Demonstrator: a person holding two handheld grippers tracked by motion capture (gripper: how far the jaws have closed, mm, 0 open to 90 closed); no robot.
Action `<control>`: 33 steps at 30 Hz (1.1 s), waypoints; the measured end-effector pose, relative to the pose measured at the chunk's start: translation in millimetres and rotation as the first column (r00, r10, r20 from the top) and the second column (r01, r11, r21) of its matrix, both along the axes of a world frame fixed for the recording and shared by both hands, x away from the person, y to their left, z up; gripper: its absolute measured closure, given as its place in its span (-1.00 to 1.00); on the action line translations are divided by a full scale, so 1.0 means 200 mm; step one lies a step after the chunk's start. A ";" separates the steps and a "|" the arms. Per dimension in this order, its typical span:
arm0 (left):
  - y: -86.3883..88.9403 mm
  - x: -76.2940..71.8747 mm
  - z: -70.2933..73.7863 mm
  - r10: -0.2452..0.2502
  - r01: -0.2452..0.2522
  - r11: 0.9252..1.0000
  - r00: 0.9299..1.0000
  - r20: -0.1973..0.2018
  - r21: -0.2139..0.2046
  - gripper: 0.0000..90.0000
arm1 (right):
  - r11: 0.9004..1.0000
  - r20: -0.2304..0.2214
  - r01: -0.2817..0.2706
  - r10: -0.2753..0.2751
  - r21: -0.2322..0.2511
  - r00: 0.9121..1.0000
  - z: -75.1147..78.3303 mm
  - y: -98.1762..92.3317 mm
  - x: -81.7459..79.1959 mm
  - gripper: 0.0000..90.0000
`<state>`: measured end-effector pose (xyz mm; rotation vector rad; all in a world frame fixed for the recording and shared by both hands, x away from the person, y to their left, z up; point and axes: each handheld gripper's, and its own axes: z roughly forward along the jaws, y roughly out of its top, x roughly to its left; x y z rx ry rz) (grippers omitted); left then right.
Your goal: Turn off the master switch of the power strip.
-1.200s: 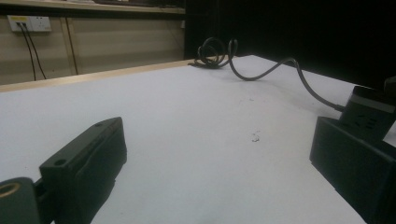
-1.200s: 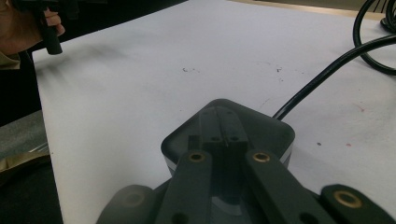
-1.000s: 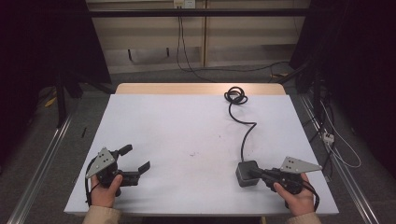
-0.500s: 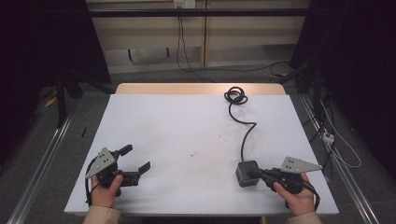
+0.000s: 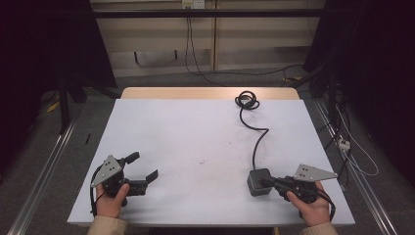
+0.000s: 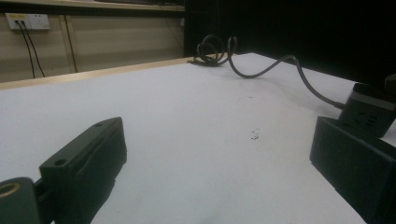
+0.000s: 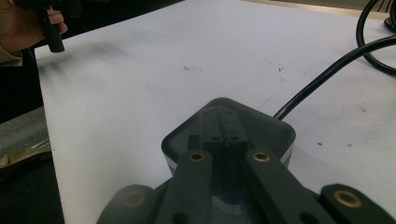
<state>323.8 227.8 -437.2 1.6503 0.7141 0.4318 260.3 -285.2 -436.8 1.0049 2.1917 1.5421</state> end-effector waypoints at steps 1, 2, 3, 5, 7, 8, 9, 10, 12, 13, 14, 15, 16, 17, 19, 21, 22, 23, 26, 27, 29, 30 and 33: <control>0.00 0.00 0.00 0.002 -0.002 1.000 1.000 -0.001 -0.001 -0.92 | 1.000 -0.001 0.001 -0.001 0.000 1.000 0.00 0.00 0.00 1.00; 0.00 0.00 0.00 0.002 -0.002 1.000 1.000 -0.002 -0.001 -0.92 | 1.000 0.000 0.001 -0.001 0.001 1.000 0.00 0.00 0.00 1.00; 0.00 0.00 0.00 0.002 -0.002 1.000 1.000 -0.001 -0.001 -0.92 | 1.000 -0.001 0.001 -0.001 0.002 1.000 0.00 0.00 0.00 1.00; 0.00 0.00 0.00 0.002 -0.002 1.000 1.000 -0.001 -0.001 -0.92 | 1.000 -0.001 0.001 -0.001 0.002 1.000 0.00 0.00 0.00 1.00; 0.00 0.00 0.00 0.000 0.000 1.000 1.000 0.002 0.005 -0.92 | 1.000 -0.001 0.002 -0.002 0.002 1.000 0.00 0.00 0.00 1.00; 0.00 0.00 0.00 0.000 0.000 1.000 1.000 0.001 0.003 -0.92 | 1.000 -0.001 0.001 -0.001 0.002 1.000 0.00 0.00 0.00 1.00; 0.01 0.00 0.00 0.001 -0.001 1.000 1.000 0.001 0.004 -0.92 | 1.000 -0.001 0.002 -0.002 0.003 1.000 0.00 0.00 0.00 1.00; 0.00 0.00 0.00 0.003 -0.003 1.000 1.000 -0.002 0.002 -0.92 | 1.000 -0.002 0.001 -0.001 0.002 1.000 0.00 0.00 0.00 1.00; 0.00 0.00 0.00 0.003 -0.003 1.000 1.000 -0.002 -0.003 -0.92 | 1.000 -0.002 0.000 0.000 0.001 1.000 0.00 0.00 0.00 1.00; 0.01 0.00 0.00 0.003 -0.003 1.000 1.000 -0.002 0.002 -0.92 | 1.000 -0.003 -0.001 0.001 0.001 1.000 0.00 0.00 0.00 1.00; 0.01 0.00 0.00 0.003 -0.003 1.000 1.000 -0.002 0.001 -0.92 | 1.000 -0.003 -0.002 0.002 0.000 1.000 0.00 0.00 0.00 1.00; 0.01 0.00 0.00 0.003 -0.003 1.000 1.000 -0.002 0.001 -0.92 | 1.000 -0.003 -0.002 0.002 0.000 1.000 0.00 0.00 0.00 1.00; 0.01 0.00 0.00 0.004 -0.004 1.000 1.000 -0.002 0.001 -0.92 | 1.000 -0.003 -0.003 0.003 -0.001 1.000 0.00 0.00 0.00 1.00; 0.00 0.00 0.00 0.004 -0.004 1.000 1.000 -0.002 -0.004 -0.92 | 1.000 -0.003 -0.002 0.002 -0.001 1.000 0.00 0.00 0.00 1.00; 0.01 0.00 0.00 0.004 -0.004 1.000 1.000 -0.002 -0.001 -0.92 | 1.000 -0.003 -0.003 0.003 -0.005 1.000 0.00 0.00 0.00 1.00; 0.01 0.00 0.00 0.005 -0.005 1.000 1.000 -0.002 -0.001 -0.92 | 1.000 -0.002 -0.002 0.002 -0.008 1.000 0.00 0.00 0.00 1.00; 0.01 0.00 0.00 0.005 -0.005 1.000 1.000 -0.002 -0.001 -0.92 | 1.000 -0.002 -0.002 0.002 -0.006 1.000 0.00 0.00 0.00 1.00; 0.01 0.00 0.00 0.007 -0.007 1.000 1.000 -0.002 -0.002 -0.92 | 1.000 -0.001 -0.002 0.002 -0.007 1.000 0.00 0.00 0.00 1.00; 0.01 0.00 0.00 0.006 -0.006 1.000 1.000 -0.002 -0.002 -0.92 | 1.000 -0.002 -0.001 0.001 -0.011 1.000 0.00 0.00 0.00 1.00; 0.01 0.00 0.00 0.006 -0.006 1.000 1.000 -0.002 -0.003 -0.92 | 1.000 -0.002 -0.001 0.001 -0.011 1.000 0.00 0.00 0.00 1.00; 0.01 0.00 0.00 0.006 -0.006 1.000 1.000 -0.002 -0.002 -0.92 | 1.000 0.001 -0.001 0.001 -0.016 1.000 0.01 0.00 0.00 1.00; 0.01 0.00 0.00 0.007 -0.007 1.000 1.000 -0.002 -0.002 -0.92 | 1.000 0.003 -0.001 0.001 -0.017 1.000 0.01 0.01 0.00 1.00; 0.01 0.00 0.00 0.007 -0.007 1.000 1.000 -0.002 -0.003 -0.92 | 0.999 0.008 -0.003 0.003 -0.033 1.000 0.01 0.01 0.00 1.00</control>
